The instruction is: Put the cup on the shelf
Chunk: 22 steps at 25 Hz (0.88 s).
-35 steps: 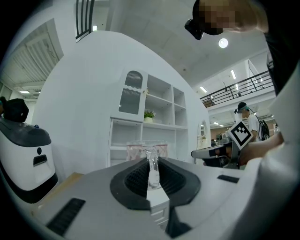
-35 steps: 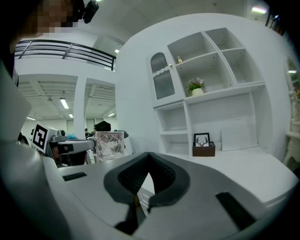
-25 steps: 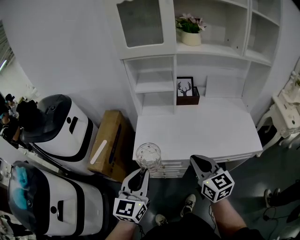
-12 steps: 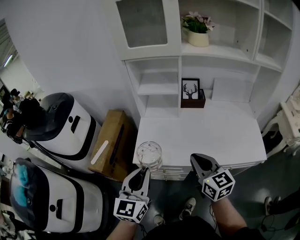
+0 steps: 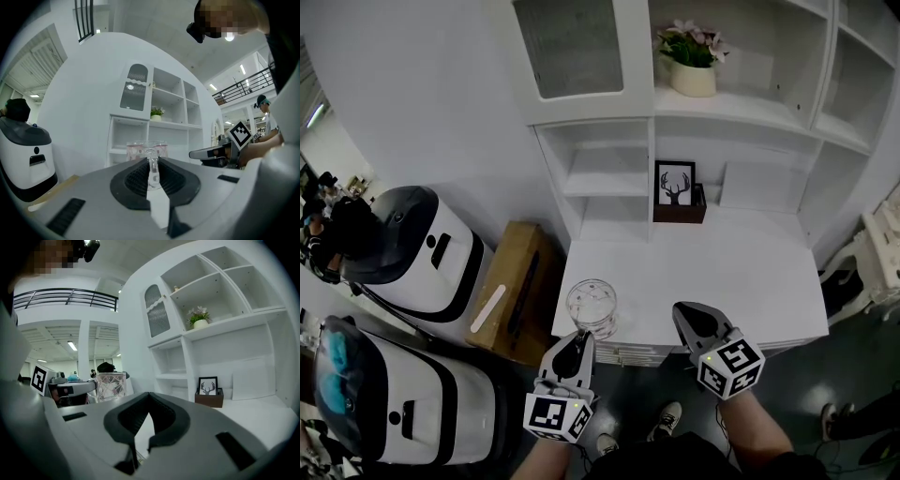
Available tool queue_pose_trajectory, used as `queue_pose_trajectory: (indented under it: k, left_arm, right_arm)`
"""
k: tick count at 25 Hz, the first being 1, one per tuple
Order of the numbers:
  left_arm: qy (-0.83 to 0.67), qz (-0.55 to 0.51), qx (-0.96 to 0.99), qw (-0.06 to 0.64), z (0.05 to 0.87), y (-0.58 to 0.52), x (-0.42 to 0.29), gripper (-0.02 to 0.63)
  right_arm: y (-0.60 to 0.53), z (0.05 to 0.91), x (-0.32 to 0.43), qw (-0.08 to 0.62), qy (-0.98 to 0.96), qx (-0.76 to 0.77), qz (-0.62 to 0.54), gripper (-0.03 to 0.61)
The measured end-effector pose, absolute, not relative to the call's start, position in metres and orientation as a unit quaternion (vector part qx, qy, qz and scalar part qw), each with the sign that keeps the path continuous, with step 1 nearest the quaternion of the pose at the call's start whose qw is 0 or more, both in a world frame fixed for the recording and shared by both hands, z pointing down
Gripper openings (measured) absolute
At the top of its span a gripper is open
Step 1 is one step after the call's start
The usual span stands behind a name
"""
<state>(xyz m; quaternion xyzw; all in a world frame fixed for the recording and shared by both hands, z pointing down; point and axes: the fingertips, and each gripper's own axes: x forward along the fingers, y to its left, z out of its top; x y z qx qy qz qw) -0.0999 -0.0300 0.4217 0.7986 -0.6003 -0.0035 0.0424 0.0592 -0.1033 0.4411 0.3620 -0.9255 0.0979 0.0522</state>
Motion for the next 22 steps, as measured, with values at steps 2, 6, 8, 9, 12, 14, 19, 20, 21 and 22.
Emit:
queue_pose_trajectory:
  k: [2,6,8,9,12,14,19,20,21,22]
  left_arm:
    - [-0.603,-0.005,0.796,0.040,0.420,-0.037,-0.094,0.034]
    - [-0.612,-0.005,0.790,0.037,0.416,-0.048,-0.084,0.034]
    - [-0.617,-0.006,0.786,0.036,0.414,-0.053,-0.081,0.034]
    - [-0.620,-0.006,0.784,0.036,0.414,-0.056,-0.079,0.034]
    - [-0.626,-0.008,0.779,0.037,0.411,-0.062,-0.072,0.034]
    - [-0.631,-0.011,0.775,0.035,0.410,-0.067,-0.068,0.034]
    - [-0.642,-0.011,0.766,0.029,0.405,-0.081,-0.057,0.034]
    - [-0.643,-0.009,0.765,0.027,0.404,-0.084,-0.055,0.034]
    - [-0.645,-0.008,0.764,0.024,0.403,-0.088,-0.054,0.034]
    - [-0.646,-0.007,0.763,0.022,0.402,-0.091,-0.052,0.034]
  right_arm:
    - [-0.111,0.440,0.063,0.052,-0.928,0.357,0.097,0.003]
    - [-0.126,0.438,0.069,0.052,-0.932,0.346,0.096,0.003]
    - [-0.132,0.436,0.071,0.052,-0.935,0.339,0.095,0.003]
    - [-0.135,0.435,0.072,0.052,-0.936,0.336,0.094,0.003]
    - [-0.143,0.431,0.075,0.052,-0.940,0.325,0.089,0.003]
    - [-0.147,0.429,0.078,0.053,-0.943,0.317,0.085,0.003]
    - [-0.158,0.427,0.089,0.055,-0.948,0.303,0.081,0.003]
    - [-0.160,0.426,0.091,0.053,-0.949,0.302,0.080,0.003]
    - [-0.163,0.426,0.092,0.051,-0.949,0.300,0.080,0.003]
    - [-0.165,0.427,0.094,0.050,-0.950,0.299,0.081,0.003]
